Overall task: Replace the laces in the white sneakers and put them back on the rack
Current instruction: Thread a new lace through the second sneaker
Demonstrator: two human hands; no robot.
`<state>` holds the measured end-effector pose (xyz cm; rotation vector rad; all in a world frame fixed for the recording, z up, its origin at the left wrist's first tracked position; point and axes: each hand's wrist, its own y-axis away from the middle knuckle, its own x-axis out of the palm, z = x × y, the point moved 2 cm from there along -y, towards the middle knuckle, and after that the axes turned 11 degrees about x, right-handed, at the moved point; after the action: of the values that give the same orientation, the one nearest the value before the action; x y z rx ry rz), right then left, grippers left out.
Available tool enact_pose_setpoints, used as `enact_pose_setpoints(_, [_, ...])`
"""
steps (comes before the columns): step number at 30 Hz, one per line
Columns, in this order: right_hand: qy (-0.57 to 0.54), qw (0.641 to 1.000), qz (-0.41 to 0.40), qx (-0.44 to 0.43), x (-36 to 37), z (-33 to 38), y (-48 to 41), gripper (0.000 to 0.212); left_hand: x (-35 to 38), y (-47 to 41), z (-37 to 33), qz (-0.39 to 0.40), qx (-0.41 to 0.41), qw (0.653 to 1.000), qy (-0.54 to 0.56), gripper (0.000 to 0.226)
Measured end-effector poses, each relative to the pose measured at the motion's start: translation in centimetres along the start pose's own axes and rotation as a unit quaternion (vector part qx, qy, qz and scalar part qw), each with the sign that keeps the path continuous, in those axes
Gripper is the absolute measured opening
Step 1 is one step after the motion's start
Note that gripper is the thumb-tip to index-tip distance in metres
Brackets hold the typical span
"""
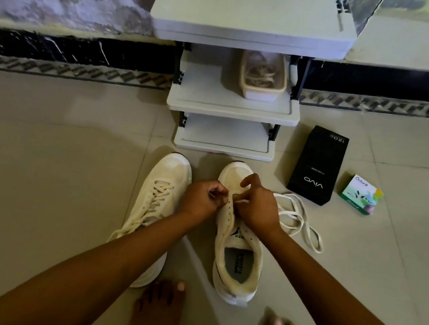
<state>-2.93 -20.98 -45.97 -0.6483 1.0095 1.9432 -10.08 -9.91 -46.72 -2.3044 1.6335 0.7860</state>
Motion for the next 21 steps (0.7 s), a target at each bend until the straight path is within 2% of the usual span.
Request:
enact_pose_setpoints(2, [0.125,0.989,-0.031,-0.067,0.3,0.6,0.5,0.038,0.0,0.0,0.1,-0.001,0.007,1.000,-0.012,0.021])
enact_pose_setpoints(4, [0.160,0.982,-0.046,-0.088,0.5,0.9,0.7,0.040,0.1,0.0,0.3,-0.003,0.011,1.000,-0.015,0.024])
enact_pose_setpoints(5, [0.136,0.986,-0.048,-0.079,0.5,0.8,0.6,0.038,0.2,0.0,0.3,-0.002,0.009,1.000,-0.016,0.025])
enact_pose_setpoints(7, [0.010,0.999,-0.035,-0.033,0.4,0.2,0.3,0.034,0.3,0.0,0.3,-0.008,0.009,1.000,-0.013,0.025])
enact_pose_setpoints(9, [-0.093,0.996,-0.013,0.011,0.4,-0.5,0.0,0.037,0.4,0.1,0.1,-0.028,0.013,0.999,0.011,0.021])
enact_pose_setpoints(12, [-0.133,0.991,0.000,0.013,0.7,-0.8,0.0,0.041,0.3,0.2,-0.3,-0.041,-0.003,0.998,0.037,0.013])
enact_pose_setpoints(13, [-0.123,0.992,-0.002,0.002,0.7,-0.7,0.1,0.042,0.3,0.0,-0.3,-0.038,-0.012,0.999,0.034,0.011])
enact_pose_setpoints(15, [-0.006,0.998,-0.045,-0.052,0.4,-0.7,0.0,0.047,0.1,-0.4,-0.8,-0.035,-0.039,0.999,0.011,0.009])
enact_pose_setpoints(16, [0.067,0.992,-0.064,-0.082,0.3,-0.8,0.0,0.053,-0.4,-0.5,-1.5,-0.041,-0.051,0.997,0.030,0.008])
enact_pose_setpoints(17, [0.107,0.987,-0.065,-0.097,0.0,-1.0,-0.1,0.059,-1.1,-0.7,-2.5,-0.056,-0.059,0.992,0.101,0.009])
enact_pose_setpoints(18, [0.119,0.987,-0.046,-0.094,-0.2,-1.2,-0.2,0.063,-2.1,-1.0,-3.8,-0.078,-0.062,0.971,0.217,0.014])
enact_pose_setpoints(20, [0.114,0.990,-0.005,-0.078,-0.6,-1.7,-0.3,0.066,-5.9,-1.9,-6.7,-0.131,-0.031,0.887,0.442,0.022])
enact_pose_setpoints(21, [0.116,0.990,0.013,-0.075,-0.8,-1.8,-0.5,0.067,-8.1,-2.7,-7.6,-0.165,-0.004,0.846,0.507,0.024])
